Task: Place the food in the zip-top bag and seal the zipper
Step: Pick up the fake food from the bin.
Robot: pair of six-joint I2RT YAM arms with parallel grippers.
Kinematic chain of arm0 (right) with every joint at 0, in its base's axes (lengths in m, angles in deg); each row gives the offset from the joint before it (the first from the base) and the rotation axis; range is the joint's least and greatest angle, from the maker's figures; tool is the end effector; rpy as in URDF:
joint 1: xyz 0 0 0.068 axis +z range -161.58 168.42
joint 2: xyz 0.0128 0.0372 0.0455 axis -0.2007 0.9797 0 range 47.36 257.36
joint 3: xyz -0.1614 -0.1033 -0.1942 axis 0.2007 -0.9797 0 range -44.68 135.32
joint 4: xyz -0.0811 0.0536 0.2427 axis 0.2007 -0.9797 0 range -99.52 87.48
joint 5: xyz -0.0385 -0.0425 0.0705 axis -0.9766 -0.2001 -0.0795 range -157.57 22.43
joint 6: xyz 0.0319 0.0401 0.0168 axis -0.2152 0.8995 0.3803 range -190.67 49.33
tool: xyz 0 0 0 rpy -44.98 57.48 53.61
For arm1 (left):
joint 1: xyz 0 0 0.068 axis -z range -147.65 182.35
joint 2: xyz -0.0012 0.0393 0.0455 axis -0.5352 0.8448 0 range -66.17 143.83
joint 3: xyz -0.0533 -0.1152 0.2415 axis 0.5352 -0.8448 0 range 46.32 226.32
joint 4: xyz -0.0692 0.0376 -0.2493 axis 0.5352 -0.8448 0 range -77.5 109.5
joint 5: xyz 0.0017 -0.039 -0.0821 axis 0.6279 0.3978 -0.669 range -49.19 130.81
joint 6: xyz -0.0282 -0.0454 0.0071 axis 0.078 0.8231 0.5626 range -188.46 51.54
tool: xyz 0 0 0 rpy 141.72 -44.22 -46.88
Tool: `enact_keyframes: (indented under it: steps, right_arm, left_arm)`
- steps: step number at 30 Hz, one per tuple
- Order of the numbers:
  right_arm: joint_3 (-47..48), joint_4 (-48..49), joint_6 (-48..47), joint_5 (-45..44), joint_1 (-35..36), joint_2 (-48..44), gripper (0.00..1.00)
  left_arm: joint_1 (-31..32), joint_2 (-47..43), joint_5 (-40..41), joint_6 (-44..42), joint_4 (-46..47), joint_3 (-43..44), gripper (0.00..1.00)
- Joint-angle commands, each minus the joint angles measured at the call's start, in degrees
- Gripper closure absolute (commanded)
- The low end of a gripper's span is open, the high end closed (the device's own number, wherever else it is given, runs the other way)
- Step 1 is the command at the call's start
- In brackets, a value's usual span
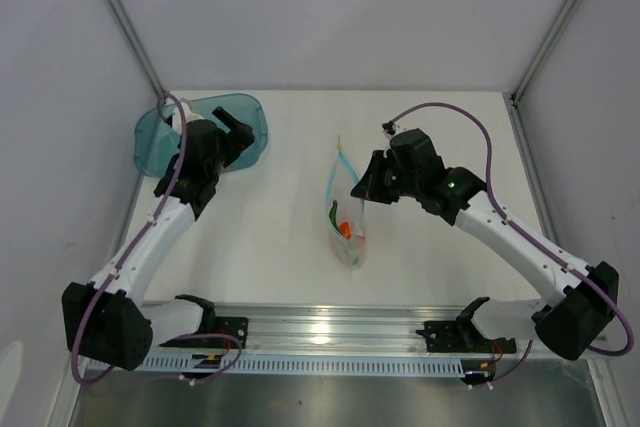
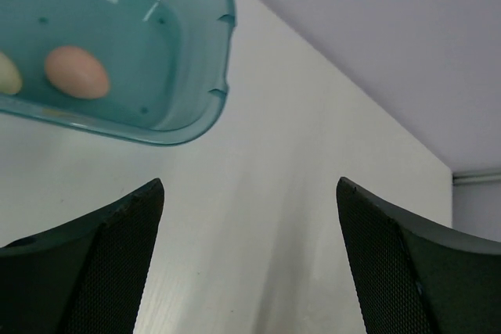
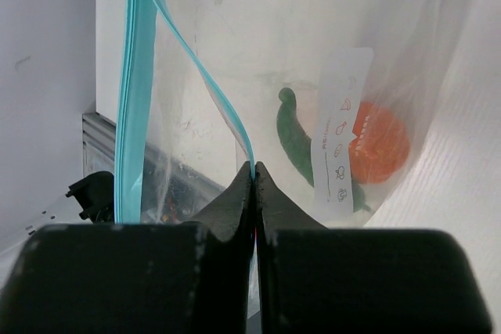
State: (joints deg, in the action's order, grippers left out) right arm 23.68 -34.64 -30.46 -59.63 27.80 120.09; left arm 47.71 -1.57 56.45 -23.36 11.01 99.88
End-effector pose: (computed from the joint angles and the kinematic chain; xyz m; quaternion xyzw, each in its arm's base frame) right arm 0.2121 0.1803 0.3418 -0.0247 0.8910 0.3349 0.3054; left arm 0.2540 -0.0598 0.3277 -0.2836 0.7619 -0.1917 0.5498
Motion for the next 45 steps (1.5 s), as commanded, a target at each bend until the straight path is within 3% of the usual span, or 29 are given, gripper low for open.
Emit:
enact_keyframes:
  steps: [1, 14, 22, 30, 33, 45]
  right_arm:
    - [0.8, 0.0, -2.9, -0.7, -0.7, 0.0, 1.0]
    - [2.0, -2.1, -8.6, -2.4, -1.8, 1.8, 1.0]
    - [1.2, -2.0, -11.4, -3.8, -2.7, 4.0, 1.0]
    - [-0.3, -1.5, -12.1, -3.8, -3.2, 3.9, 1.0]
    - [-0.5, -1.5, -12.2, -3.6, -3.5, 3.6, 1.0]
    - [-1.1, -0.8, -12.1, -3.0, -4.0, 2.6, 1.0]
  left_arm:
    - [-3.7, 5.3, 1.0, 2.8, -7.5, 6.2, 0.1]
    - [-11.6, 28.5, 0.0, 11.8, -16.7, 25.1, 0.12]
    - [-14.7, 42.3, -0.6, 14.0, -24.9, 42.3, 0.11]
    - [-16.9, 54.9, -2.1, 17.4, -43.3, 61.9, 0.05]
    - [-17.0, 58.6, -2.5, 18.1, -47.2, 65.4, 0.05]
    - [-17.7, 61.3, -3.4, 19.2, -49.0, 63.8, 0.01]
